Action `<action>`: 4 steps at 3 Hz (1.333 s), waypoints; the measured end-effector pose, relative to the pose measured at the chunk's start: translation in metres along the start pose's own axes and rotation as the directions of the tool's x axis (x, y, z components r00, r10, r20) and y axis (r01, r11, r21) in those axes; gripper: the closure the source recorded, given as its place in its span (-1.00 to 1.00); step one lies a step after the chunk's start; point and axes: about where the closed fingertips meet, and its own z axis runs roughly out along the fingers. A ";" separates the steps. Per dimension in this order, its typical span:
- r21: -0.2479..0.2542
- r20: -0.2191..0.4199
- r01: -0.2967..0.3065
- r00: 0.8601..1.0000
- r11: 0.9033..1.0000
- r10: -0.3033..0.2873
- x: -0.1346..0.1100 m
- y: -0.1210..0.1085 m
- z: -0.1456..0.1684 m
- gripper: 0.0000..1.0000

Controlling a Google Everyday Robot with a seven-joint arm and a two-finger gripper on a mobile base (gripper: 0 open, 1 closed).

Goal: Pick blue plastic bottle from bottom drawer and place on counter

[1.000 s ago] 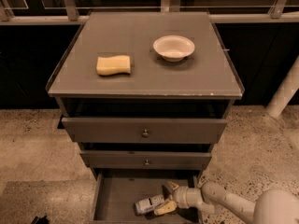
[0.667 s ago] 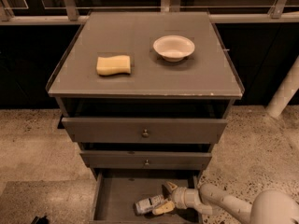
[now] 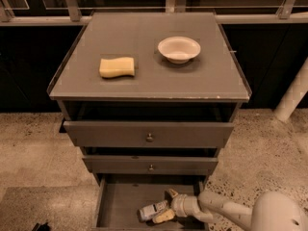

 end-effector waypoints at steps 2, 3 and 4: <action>0.040 -0.066 0.018 0.998 0.999 -0.015 0.014 0.002 0.020 -1.00; 0.078 -0.085 0.026 0.996 0.997 -0.019 0.017 0.003 0.024 -1.00; 0.078 -0.085 0.026 0.996 0.997 -0.019 0.017 0.003 0.025 -0.62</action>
Offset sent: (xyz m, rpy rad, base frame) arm -0.0016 0.0111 -0.0309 -0.1226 0.0005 -0.0181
